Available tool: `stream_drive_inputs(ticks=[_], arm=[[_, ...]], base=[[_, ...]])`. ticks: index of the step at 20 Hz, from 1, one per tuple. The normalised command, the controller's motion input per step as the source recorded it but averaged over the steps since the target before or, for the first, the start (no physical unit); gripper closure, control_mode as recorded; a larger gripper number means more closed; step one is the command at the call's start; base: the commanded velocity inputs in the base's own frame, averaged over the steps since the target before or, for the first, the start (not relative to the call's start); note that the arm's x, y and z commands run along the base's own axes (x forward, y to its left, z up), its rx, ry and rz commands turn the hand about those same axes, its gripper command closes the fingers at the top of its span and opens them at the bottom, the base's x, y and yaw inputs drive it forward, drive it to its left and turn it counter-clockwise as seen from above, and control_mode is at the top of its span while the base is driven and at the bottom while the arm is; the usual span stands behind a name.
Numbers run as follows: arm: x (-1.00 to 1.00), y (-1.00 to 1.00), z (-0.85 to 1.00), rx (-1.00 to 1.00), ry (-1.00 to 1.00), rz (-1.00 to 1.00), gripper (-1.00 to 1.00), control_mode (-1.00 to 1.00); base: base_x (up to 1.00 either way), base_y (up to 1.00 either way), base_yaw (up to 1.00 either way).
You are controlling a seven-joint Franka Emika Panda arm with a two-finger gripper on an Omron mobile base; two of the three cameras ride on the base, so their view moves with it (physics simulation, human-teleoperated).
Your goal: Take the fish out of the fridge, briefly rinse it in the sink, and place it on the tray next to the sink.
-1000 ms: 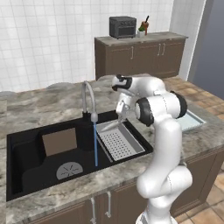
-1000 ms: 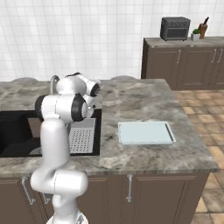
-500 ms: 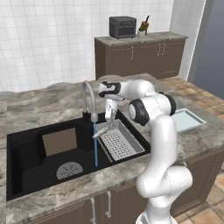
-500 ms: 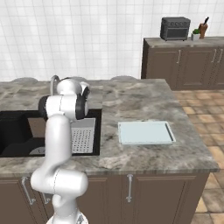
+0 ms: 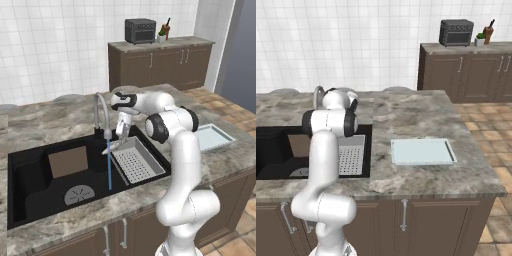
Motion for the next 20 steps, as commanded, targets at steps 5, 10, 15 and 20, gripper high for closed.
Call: stream_drive_inputs(ticks=[5,10,15,20], arm=[[0.09,0.06,-0.09,-0.03,-0.20,-0.17,1.00,-1.00],[-0.29,0.14,-0.02,0.01,-0.02,-0.09,1.00,-1.00],[-0.96,0.03,0.13,0.05,0.07,-0.01,1.00,-1.00],[-1.00,0.00,0.60,0.03,-0.01,-0.08,1.00,-1.00]], base=[[0.00,0.00,0.00],[0.00,0.00,0.00],[0.00,0.00,0.00],[0.00,0.00,0.00]])
